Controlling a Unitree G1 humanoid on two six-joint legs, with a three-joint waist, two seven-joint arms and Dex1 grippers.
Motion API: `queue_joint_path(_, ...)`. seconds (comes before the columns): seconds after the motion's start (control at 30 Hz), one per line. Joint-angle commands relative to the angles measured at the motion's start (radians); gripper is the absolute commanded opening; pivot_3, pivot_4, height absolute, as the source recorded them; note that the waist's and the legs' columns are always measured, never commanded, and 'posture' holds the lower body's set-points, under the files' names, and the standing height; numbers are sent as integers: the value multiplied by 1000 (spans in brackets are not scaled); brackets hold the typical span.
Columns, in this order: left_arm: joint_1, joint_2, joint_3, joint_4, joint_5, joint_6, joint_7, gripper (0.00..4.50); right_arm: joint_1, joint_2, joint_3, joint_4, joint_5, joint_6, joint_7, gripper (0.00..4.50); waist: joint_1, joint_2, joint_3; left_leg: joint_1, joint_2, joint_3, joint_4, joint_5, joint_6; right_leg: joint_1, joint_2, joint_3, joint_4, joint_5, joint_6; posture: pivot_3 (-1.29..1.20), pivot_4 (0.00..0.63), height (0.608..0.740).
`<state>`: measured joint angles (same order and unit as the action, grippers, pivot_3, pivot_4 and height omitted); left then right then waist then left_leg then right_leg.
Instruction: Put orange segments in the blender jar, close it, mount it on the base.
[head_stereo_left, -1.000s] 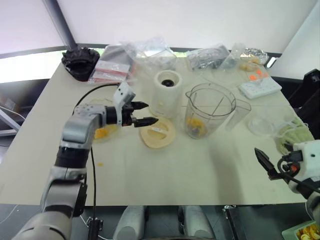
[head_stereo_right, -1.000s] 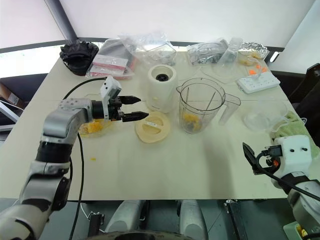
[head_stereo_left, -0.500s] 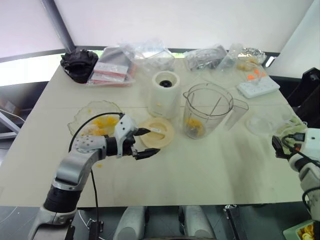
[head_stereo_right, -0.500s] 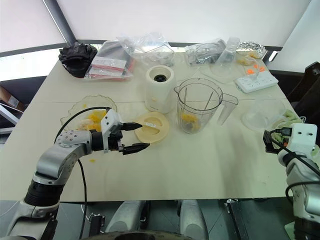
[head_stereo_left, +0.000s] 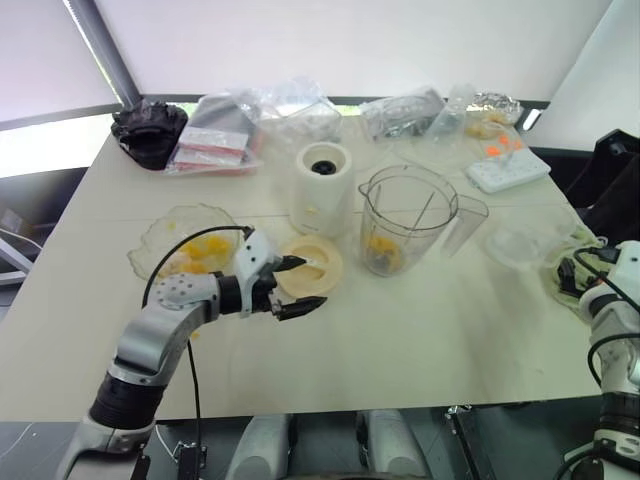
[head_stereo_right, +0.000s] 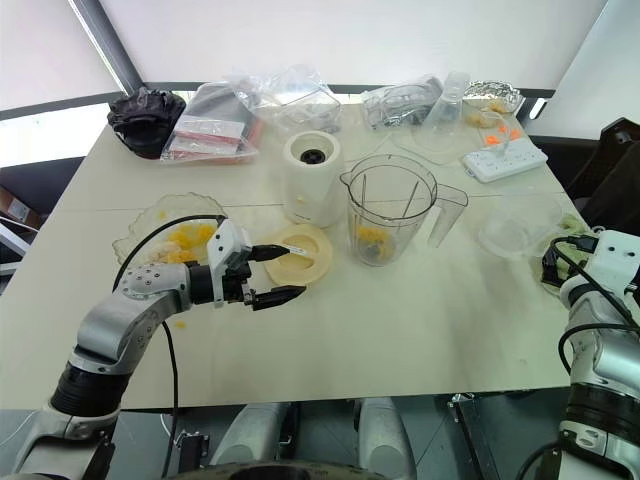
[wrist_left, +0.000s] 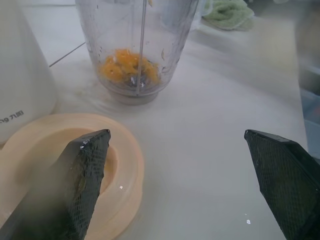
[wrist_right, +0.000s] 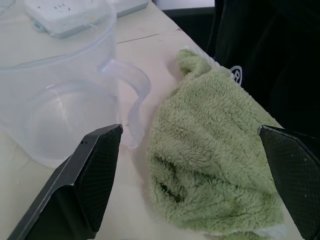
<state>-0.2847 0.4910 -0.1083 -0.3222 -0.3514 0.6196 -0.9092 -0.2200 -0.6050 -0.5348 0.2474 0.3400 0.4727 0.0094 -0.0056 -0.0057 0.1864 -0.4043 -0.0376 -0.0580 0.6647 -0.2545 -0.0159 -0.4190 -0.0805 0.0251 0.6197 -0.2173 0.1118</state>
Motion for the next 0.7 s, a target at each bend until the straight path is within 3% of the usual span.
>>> queue_joint_path(0.03, -13, 9, -12, -22, -10, -22, 2, 4468, -35, -4, -31, 21, -3, -34, 0, 4500, -6, 0, 0, 0, 0, 0, 0, 0, 0, 0, 0, 0, 0, 0, 0, 0, 150, 740)
queue_joint_path(0.7, -9, 45, -37, -39, 2, -51, 17, 4468, -173, 0, 17, 228, -39, -140, 23, 4500, -10, 0, 0, 0, 0, 0, -1, 0, 0, 0, 0, 0, 0, 0, 0, 0, 150, 740)
